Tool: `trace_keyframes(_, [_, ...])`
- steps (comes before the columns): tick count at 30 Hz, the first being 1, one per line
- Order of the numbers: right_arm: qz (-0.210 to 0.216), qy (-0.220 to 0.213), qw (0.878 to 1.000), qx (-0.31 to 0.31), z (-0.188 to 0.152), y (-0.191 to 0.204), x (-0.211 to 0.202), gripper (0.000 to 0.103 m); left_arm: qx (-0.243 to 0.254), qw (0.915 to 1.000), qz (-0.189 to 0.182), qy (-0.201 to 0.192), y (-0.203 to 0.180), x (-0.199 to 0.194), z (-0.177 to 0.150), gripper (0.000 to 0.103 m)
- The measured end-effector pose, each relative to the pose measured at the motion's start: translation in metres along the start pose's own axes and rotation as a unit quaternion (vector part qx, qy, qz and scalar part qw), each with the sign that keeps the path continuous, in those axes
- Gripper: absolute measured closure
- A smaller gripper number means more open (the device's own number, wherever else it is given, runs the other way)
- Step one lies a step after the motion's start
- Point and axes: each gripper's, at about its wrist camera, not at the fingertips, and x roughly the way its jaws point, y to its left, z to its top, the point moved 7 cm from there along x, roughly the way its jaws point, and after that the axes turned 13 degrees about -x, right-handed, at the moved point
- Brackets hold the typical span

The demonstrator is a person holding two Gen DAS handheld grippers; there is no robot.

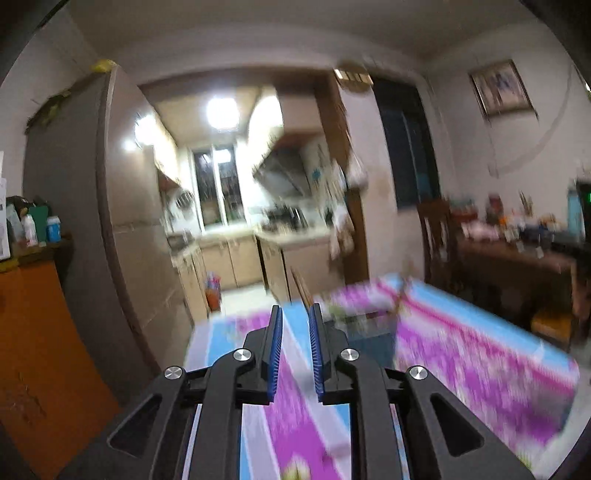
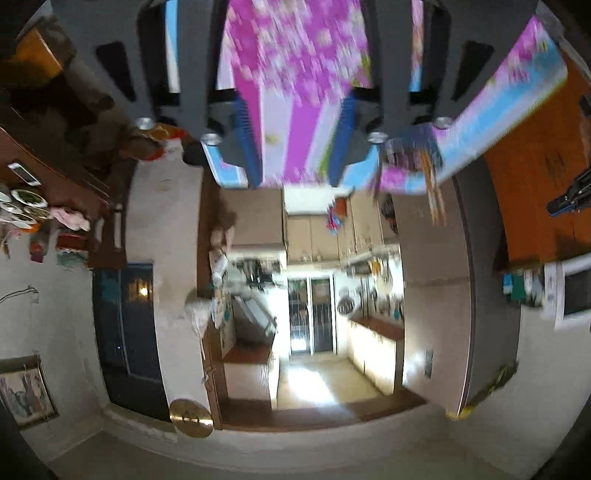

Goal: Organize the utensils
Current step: 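Move both tools back down to the remaining chopsticks, then grasp a chopstick with the left tool while the right tool grasps another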

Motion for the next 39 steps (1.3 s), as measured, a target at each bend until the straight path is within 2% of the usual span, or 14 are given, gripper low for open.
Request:
trace_keyframes(2, [0.0,0.024,1.0,-0.007,-0.028,0.008,-0.016,0.047,0.004,0.9986,-0.011,0.052,-0.007,-0.011,-0.044,0.087])
trace_keyframes(4, [0.008,0.051,0.999,-0.013,-0.058,0.024,-0.03,0.032,0.005,0.9929,-0.024,0.116,-0.018,-0.017,-0.095,0.079])
trace_keyframes(6, [0.015,0.073,0.997,-0.023,-0.085,0.045,-0.04,0.028,0.015,0.9872,-0.03,0.156,-0.029,-0.023,-0.137,0.075])
trace_keyframes(9, [0.056,0.101,0.993,-0.024,-0.119,0.084,-0.051,0.02,0.025,0.9808,-0.05,0.187,-0.049,-0.037,-0.183,0.072])
trace_keyframes(10, [0.077,0.11,0.991,-0.025,-0.13,0.1,-0.053,0.018,0.021,0.9794,-0.057,0.193,-0.053,-0.043,-0.194,0.067])
trace_keyframes(13, [0.118,0.127,0.984,-0.03,-0.155,0.137,-0.054,0.018,0.003,0.9729,-0.079,0.217,-0.072,-0.046,-0.218,0.063])
trace_keyframes(16, [0.161,0.143,0.976,-0.024,-0.176,0.173,-0.051,0.018,0.015,0.9711,-0.075,0.226,-0.087,-0.04,-0.236,0.063])
trace_keyframes(20, [0.179,0.14,0.973,-0.047,-0.189,0.201,-0.058,0.031,0.019,0.9704,-0.071,0.23,-0.098,-0.033,-0.244,0.063])
trace_keyframes(25, [0.2,0.144,0.967,-0.062,-0.2,0.213,-0.054,0.058,0.017,0.971,-0.052,0.233,-0.094,-0.023,-0.25,0.063])
trace_keyframes(29, [0.216,0.151,0.963,-0.066,-0.204,0.22,-0.051,0.067,0.008,0.9724,-0.039,0.23,-0.089,-0.018,-0.252,0.065])
trace_keyframes(33, [0.227,0.151,0.959,-0.076,-0.207,0.229,-0.047,0.068,-0.005,0.9741,-0.032,0.224,-0.082,-0.016,-0.251,0.074])
trace_keyframes(35, [0.228,0.155,0.958,-0.082,-0.209,0.234,-0.043,0.076,-0.008,0.9753,-0.026,0.219,-0.079,-0.015,-0.251,0.077])
trace_keyframes(37, [0.214,0.151,0.961,-0.092,-0.21,0.235,-0.041,0.088,-0.008,0.9764,-0.017,0.215,-0.074,-0.015,-0.25,0.078])
trace_keyframes(39, [0.205,0.154,0.963,-0.085,-0.21,0.231,-0.039,0.093,-0.01,0.9768,-0.012,0.213,-0.07,-0.015,-0.25,0.078])
